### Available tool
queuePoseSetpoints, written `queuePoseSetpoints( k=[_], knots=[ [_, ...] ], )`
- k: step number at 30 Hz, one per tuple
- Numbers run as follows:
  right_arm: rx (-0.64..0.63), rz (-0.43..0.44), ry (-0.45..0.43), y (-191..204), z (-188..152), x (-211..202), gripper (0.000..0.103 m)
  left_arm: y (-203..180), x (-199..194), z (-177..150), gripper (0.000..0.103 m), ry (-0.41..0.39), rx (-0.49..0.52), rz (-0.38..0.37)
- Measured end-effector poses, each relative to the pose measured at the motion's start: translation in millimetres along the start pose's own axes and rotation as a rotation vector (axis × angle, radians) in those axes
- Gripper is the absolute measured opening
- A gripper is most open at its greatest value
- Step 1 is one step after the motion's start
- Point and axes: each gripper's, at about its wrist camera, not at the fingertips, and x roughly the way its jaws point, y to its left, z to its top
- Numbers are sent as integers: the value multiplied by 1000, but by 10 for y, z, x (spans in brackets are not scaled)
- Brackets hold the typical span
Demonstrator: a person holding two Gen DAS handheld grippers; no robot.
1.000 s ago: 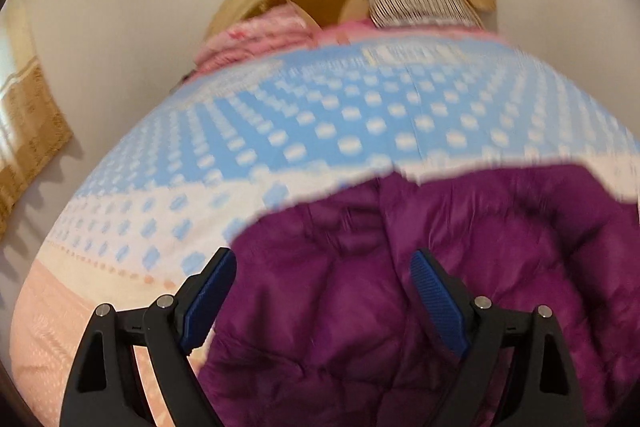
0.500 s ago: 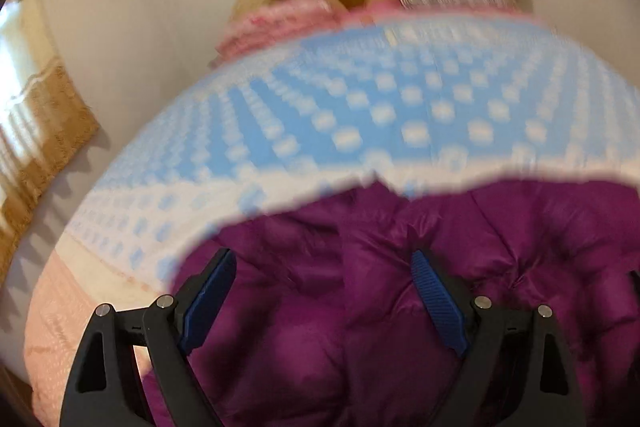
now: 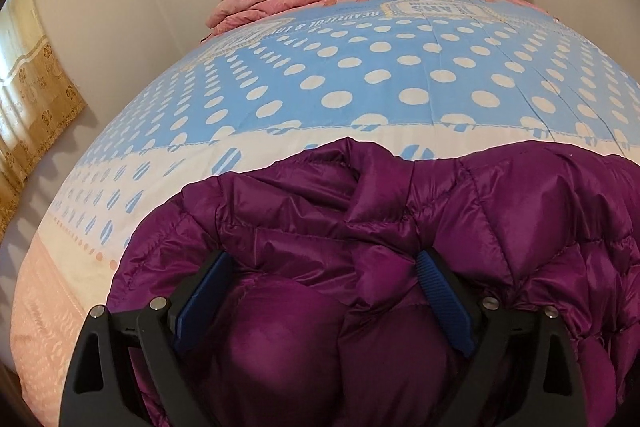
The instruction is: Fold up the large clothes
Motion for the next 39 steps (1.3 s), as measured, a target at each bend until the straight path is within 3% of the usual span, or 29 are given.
queuePoseSetpoints(
  k=[4, 6, 8, 9, 12, 14, 15, 21, 39],
  knots=[
    [-26, 16, 26, -4, 48, -71, 31, 228, -211, 26, 94, 13, -34, -28],
    [-29, 35, 9, -34, 45, -280, 38, 397, -468, -30, 94, -31, -58, -79],
    [-40, 79, -56, -64, -19, -711, 55, 513, -787, -173, 94, -92, -49, -148],
    [-53, 98, -85, -57, -78, -879, 58, 516, -882, -239, 94, -116, -37, -171],
    [-126, 154, -80, 74, -301, -1037, 57, 300, -952, -452, 94, -130, 66, -176],
    [-173, 158, 21, 188, -516, -855, 36, 139, -853, -563, 94, -115, 124, -132],
    [-190, 139, 31, 212, -617, -776, 34, 84, -780, -605, 94, -98, 139, -117],
    [-182, 111, 18, 193, -726, -612, 34, 141, -606, -677, 100, -63, 92, -141],
    [-195, 92, -5, 201, -798, -647, 34, 125, -562, -682, 101, -60, 86, -137]
  ],
)
